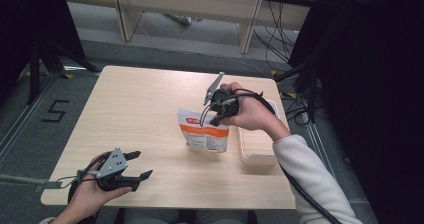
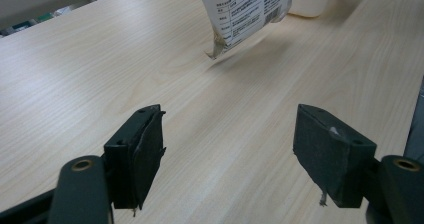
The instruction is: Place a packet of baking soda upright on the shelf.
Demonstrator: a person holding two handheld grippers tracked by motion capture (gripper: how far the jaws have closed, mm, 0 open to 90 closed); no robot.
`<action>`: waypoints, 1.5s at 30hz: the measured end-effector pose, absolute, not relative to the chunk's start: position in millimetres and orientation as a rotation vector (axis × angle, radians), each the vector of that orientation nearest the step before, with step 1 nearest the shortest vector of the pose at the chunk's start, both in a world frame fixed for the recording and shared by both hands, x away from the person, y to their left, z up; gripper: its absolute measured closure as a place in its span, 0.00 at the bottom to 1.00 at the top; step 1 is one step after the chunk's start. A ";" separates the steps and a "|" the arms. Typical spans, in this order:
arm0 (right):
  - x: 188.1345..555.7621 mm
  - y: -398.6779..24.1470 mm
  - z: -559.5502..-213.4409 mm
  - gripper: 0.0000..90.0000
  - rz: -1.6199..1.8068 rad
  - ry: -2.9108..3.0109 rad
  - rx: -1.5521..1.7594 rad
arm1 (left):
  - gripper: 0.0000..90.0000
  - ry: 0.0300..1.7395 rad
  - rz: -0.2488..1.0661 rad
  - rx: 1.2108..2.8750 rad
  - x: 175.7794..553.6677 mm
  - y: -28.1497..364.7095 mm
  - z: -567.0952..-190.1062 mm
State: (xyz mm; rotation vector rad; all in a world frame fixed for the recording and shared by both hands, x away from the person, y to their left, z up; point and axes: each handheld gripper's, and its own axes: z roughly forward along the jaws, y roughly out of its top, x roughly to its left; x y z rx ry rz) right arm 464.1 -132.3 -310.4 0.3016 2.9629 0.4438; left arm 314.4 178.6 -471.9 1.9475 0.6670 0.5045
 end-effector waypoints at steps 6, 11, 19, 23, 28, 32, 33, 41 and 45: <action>469.3 -144.5 -299.9 1.00 0.453 2.944 0.319 | 0.31 0.654 0.505 1.949 315.0 179.1 -471.5; 472.3 -153.7 -295.3 1.00 0.458 2.942 0.367 | 0.31 0.668 0.496 1.945 314.6 178.0 -472.2; 477.1 -163.8 -289.3 1.00 0.433 2.929 0.370 | 0.31 0.679 0.496 1.939 314.5 177.8 -472.1; 477.7 -168.0 -286.1 1.00 0.461 2.938 0.397 | 0.31 0.678 0.497 1.942 314.4 177.0 -472.2; 479.2 -171.5 -283.3 1.00 0.437 2.925 0.387 | 0.31 0.677 0.497 1.938 314.8 177.0 -472.1; 479.6 -174.4 -281.8 1.00 0.443 2.929 0.403 | 0.31 0.672 0.500 1.938 315.2 176.9 -472.0; 480.7 -175.1 -281.5 1.00 0.443 2.930 0.382 | 0.31 0.678 0.499 1.934 314.9 176.5 -472.1; 481.5 -176.8 -277.4 1.00 0.448 2.928 0.382 | 0.31 0.653 0.505 1.942 315.7 176.9 -471.5; 481.8 -179.0 -274.6 1.00 0.451 2.914 0.396 | 0.31 0.680 0.495 1.927 315.1 176.7 -471.9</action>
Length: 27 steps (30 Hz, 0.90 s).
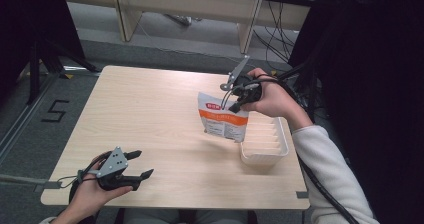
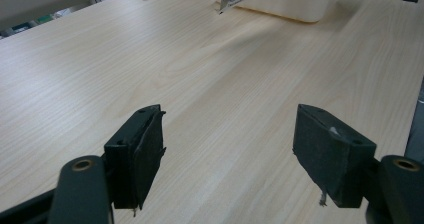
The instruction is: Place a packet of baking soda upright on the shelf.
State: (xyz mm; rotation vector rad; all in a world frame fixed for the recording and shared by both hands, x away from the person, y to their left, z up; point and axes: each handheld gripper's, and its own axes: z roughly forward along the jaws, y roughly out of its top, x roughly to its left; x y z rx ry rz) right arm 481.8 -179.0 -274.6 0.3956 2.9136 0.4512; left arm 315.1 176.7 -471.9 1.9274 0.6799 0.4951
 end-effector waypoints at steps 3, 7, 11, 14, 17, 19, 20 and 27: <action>481.3 -181.1 -273.1 1.00 0.452 2.924 0.413 | 0.31 0.671 0.497 1.932 315.4 176.5 -472.0; 480.6 -186.1 -270.1 1.00 0.440 2.915 0.421 | 0.31 0.658 0.504 1.916 315.9 176.8 -471.6; 479.9 -191.6 -267.3 1.00 0.445 2.907 0.426 | 0.31 0.678 0.496 1.904 316.1 176.9 -472.1; 480.0 -194.6 -265.8 1.00 0.443 2.915 0.402 | 0.31 0.665 0.510 1.916 316.9 177.6 -471.7; 477.7 -197.5 -263.4 1.00 0.439 2.906 0.446 | 0.31 0.681 0.504 1.908 316.7 177.4 -472.2; 478.5 -199.3 -262.8 1.00 0.437 2.908 0.421 | 0.31 0.673 0.507 1.911 317.5 177.9 -472.4; 477.4 -200.1 -262.7 1.00 0.433 2.906 0.453 | 0.31 0.679 0.503 1.909 317.0 177.7 -472.6; 478.8 -204.5 -261.0 1.00 0.430 2.903 0.423 | 0.31 0.655 0.504 1.901 317.8 177.7 -472.0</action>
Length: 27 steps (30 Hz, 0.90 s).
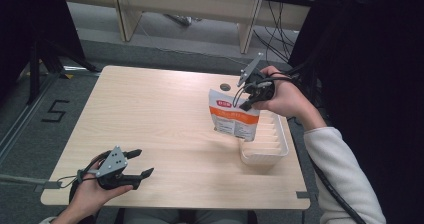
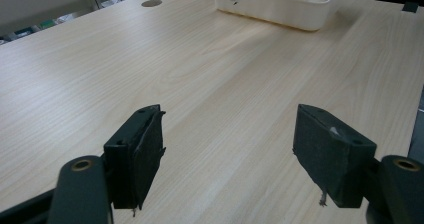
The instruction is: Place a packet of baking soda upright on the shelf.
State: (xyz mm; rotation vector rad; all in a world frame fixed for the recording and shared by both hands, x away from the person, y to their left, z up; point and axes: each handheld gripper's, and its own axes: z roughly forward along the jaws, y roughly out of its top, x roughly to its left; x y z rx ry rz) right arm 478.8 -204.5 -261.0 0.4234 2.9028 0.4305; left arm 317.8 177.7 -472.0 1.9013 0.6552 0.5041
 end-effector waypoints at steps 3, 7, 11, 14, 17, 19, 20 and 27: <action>478.0 -206.2 -261.5 1.00 0.430 2.886 0.458 | 0.31 0.671 0.501 1.894 317.0 177.3 -472.1; 479.1 -208.5 -260.7 1.00 0.421 2.905 0.461 | 0.31 0.673 0.503 1.895 316.6 177.4 -471.6; 476.5 -209.8 -259.7 1.00 0.420 2.905 0.518 | 0.31 0.682 0.494 1.887 316.5 176.7 -472.6; 479.1 -212.4 -258.8 1.00 0.415 2.899 0.465 | 0.31 0.660 0.508 1.897 317.6 177.5 -472.2; 479.0 -216.0 -258.0 1.00 0.423 2.903 0.486 | 0.31 0.671 0.502 1.900 316.9 177.5 -472.2; 479.9 -218.2 -256.8 1.00 0.420 2.900 0.465 | 0.31 0.674 0.502 1.893 317.0 177.3 -472.3; 479.9 -218.2 -256.8 1.00 0.420 2.900 0.465 | 0.31 0.674 0.502 1.893 317.0 177.3 -472.3; 480.6 -225.1 -255.1 1.00 0.418 2.870 0.506 | 0.31 0.676 0.494 1.892 316.9 176.8 -472.0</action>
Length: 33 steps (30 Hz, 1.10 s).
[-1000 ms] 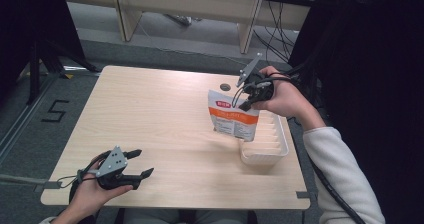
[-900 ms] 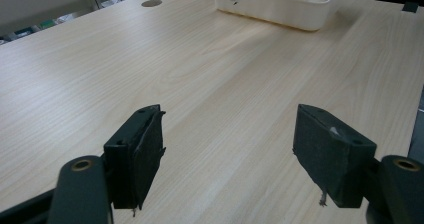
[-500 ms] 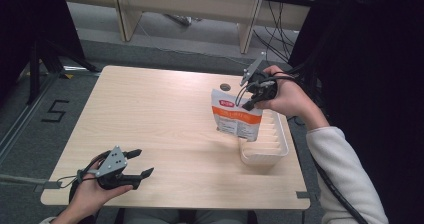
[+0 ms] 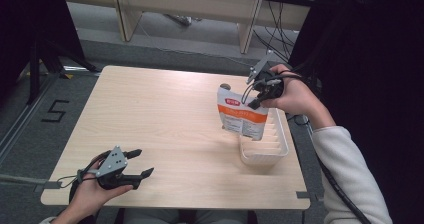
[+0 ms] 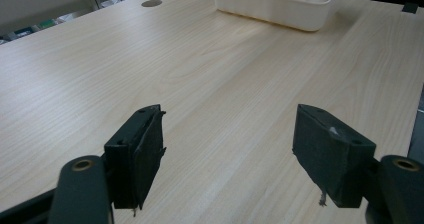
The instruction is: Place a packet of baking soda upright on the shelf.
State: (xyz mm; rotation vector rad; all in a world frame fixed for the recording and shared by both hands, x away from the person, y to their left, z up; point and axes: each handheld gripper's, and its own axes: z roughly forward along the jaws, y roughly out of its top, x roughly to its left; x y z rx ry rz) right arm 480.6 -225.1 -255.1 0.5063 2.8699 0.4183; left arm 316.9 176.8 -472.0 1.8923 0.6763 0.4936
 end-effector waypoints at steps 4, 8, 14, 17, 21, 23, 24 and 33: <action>482.1 -228.1 -255.2 1.00 0.408 2.869 0.515 | 0.31 0.677 0.497 1.888 317.4 177.4 -472.0; 483.9 -231.5 -253.1 1.00 0.396 2.887 0.522 | 0.31 0.661 0.503 1.899 317.6 177.2 -471.9; 482.5 -235.9 -252.1 1.00 0.393 2.865 0.552 | 0.31 0.679 0.500 1.891 317.1 177.4 -471.7; 483.5 -239.5 -251.0 1.00 0.392 2.867 0.543 | 0.31 0.679 0.501 1.894 316.9 177.5 -471.4; 483.6 -243.4 -250.9 1.00 0.383 2.864 0.555 | 0.31 0.681 0.504 1.893 316.8 177.7 -471.1; 484.5 -245.2 -251.2 1.00 0.384 2.868 0.541 | 0.30 0.685 0.515 1.891 316.8 178.5 -470.5; 482.2 -245.4 -251.2 1.00 0.379 2.864 0.590 | 0.30 0.682 0.520 1.889 317.3 178.9 -470.2; 483.9 -250.6 -251.9 1.00 0.370 2.877 0.542 | 0.30 0.684 0.534 1.874 317.0 179.6 -468.7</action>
